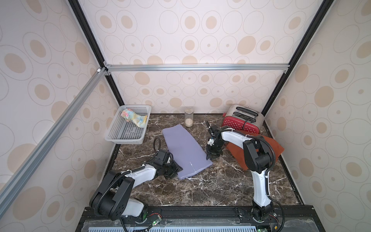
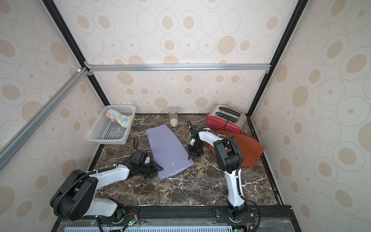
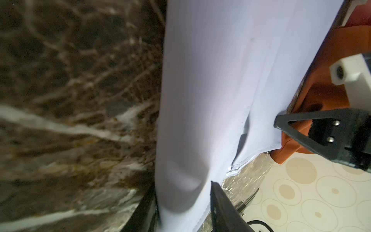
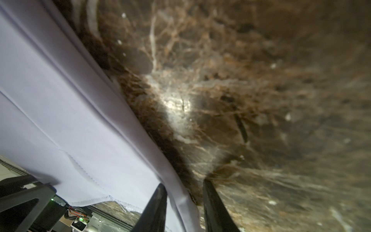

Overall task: Roll up the skirts
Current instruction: Roll the skirt at the center of the board.

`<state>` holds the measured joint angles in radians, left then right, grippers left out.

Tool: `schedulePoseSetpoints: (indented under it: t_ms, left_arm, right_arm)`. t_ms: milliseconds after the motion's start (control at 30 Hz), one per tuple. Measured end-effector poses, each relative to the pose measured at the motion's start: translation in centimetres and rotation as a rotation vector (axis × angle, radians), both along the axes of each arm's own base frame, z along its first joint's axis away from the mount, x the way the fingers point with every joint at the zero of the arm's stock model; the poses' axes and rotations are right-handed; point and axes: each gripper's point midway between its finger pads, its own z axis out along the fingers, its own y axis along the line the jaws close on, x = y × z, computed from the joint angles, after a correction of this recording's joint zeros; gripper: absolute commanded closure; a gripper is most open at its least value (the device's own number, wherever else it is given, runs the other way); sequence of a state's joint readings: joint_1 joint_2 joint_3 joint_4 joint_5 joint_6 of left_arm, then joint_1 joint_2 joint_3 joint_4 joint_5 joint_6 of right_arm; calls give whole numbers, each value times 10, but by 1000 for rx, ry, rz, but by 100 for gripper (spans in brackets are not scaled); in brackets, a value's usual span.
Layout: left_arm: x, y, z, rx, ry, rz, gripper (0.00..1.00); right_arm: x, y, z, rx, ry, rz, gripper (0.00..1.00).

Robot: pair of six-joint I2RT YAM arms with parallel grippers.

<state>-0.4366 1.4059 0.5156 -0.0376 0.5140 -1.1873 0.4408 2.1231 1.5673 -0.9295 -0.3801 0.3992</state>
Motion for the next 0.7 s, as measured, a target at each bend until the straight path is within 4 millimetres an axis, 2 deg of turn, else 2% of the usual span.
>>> schedulePoseSetpoints:
  t_ms: [100, 133, 300, 433, 567, 700]
  left_arm:
    - [-1, 3, -6, 22, 12, 6, 96]
    - [-1, 4, -8, 31, 19, 6, 100]
    - [4, 4, -8, 86, 46, -36, 100]
    - [10, 8, -4, 133, 55, -83, 100]
    - [15, 15, -4, 159, 87, -134, 100]
    - [17, 26, -5, 176, 130, -181, 100]
  right_arm:
    - [0, -4, 8, 9, -56, 15, 48]
    - [0, -6, 14, 18, -90, 29, 45]
    - [4, -9, 51, 75, -312, 95, 37]
    - [-2, -14, 66, 78, -506, 193, 33]
    - [-17, 4, 65, 71, -688, 419, 27]
    - [-53, 38, 49, 61, -840, 754, 29]
